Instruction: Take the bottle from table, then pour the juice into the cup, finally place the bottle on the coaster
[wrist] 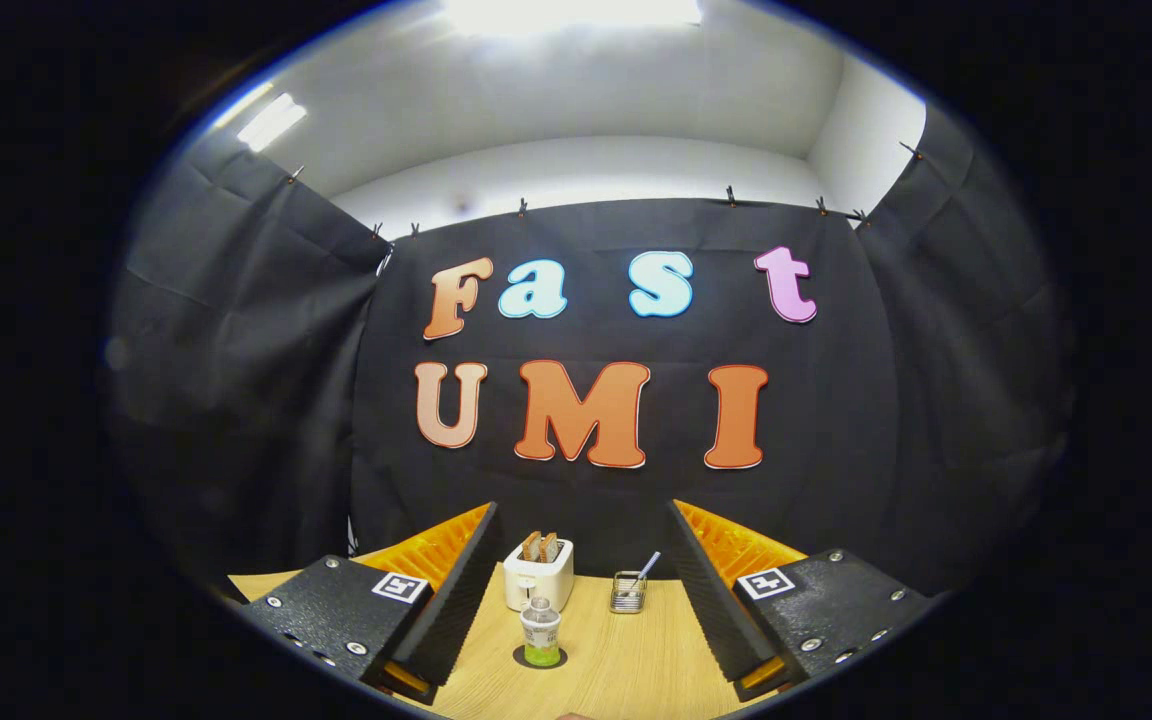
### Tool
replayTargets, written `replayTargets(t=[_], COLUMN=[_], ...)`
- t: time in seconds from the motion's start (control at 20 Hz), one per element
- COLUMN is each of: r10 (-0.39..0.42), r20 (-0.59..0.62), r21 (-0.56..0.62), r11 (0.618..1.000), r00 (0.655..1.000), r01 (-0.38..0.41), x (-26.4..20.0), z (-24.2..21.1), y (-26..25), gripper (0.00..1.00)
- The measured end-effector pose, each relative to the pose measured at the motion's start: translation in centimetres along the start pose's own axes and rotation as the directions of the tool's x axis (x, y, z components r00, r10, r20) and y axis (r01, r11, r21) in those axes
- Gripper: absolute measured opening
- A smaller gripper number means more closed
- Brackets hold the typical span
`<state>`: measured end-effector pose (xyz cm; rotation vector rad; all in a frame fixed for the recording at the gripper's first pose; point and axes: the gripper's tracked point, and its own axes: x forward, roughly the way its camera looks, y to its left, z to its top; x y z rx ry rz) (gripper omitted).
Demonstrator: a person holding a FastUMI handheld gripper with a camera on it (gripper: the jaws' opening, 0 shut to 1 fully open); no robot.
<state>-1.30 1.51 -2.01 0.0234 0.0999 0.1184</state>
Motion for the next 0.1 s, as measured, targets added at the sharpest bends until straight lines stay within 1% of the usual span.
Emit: replayTargets(t=[0.1], r10=[0.000], r20=[-0.003], r21=[0.004], r11=[1.000], r00=[1.000], r01=[0.000], x=[0.18], z=[-0.16], y=[-0.15], gripper=[0.97])
